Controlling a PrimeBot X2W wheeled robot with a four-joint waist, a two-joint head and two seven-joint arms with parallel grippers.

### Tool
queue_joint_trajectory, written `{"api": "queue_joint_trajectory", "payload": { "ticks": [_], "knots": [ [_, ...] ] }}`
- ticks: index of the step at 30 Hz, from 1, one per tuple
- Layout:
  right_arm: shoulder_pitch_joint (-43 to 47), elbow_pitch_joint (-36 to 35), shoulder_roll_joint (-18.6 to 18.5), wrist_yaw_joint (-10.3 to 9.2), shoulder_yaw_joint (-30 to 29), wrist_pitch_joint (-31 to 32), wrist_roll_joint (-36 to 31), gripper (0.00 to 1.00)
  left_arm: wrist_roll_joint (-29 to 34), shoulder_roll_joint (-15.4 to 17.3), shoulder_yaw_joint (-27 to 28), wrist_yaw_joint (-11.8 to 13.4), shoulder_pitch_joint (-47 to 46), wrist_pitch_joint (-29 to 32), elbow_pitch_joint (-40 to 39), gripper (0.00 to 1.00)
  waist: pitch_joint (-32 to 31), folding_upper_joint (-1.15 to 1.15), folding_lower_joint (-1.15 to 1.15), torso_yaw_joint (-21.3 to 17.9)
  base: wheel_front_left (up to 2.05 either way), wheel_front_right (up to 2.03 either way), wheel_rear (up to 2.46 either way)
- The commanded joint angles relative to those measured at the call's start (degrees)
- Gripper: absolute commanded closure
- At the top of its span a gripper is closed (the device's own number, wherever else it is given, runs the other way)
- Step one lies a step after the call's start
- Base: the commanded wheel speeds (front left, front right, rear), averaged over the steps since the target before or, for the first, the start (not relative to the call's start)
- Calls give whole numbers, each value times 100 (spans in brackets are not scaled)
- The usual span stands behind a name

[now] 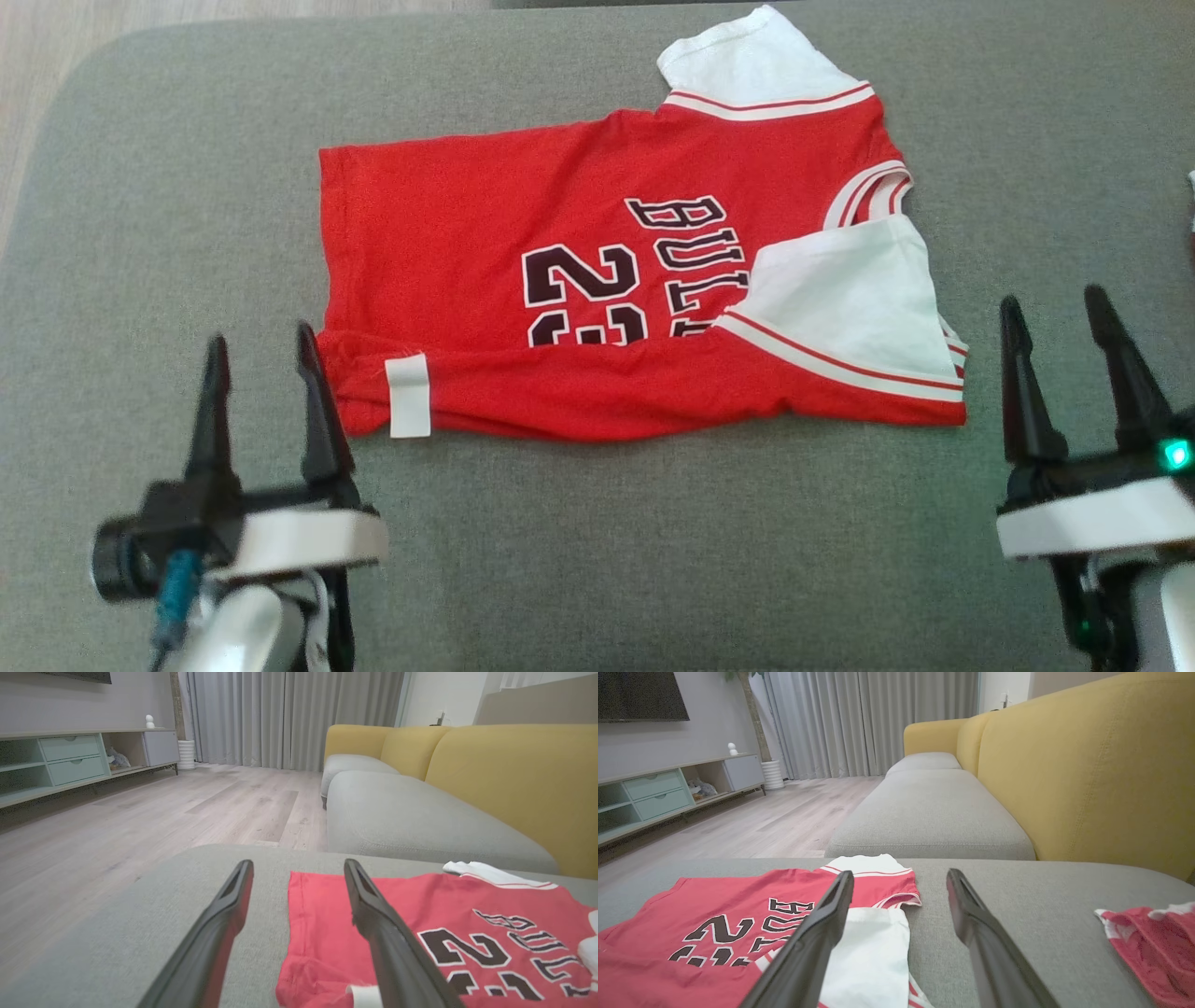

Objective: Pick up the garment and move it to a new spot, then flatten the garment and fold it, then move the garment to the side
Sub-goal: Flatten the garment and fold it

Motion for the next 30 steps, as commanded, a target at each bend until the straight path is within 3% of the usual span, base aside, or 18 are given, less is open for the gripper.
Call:
{"api": "queue_joint_trajectory", "payload": {
  "ticks": [1,15,30],
  "knots": [
    [69,-291,19,-4,30,79,-49,0,86,28,156,19,0,-82,-34,0,-36,0,1,-19,0,0,0],
    [279,-434,181,-4,-14,312,19,0,64,-174,27,-344,89,-87,741,0,-34,0,1,-86,0,0,0],
    [-322,1102,-31,-4,400,517,456,0,-727,-350,5,-1126,-491,564,1843,0,354,0,1,-87,0,0,0]
  ]
}}
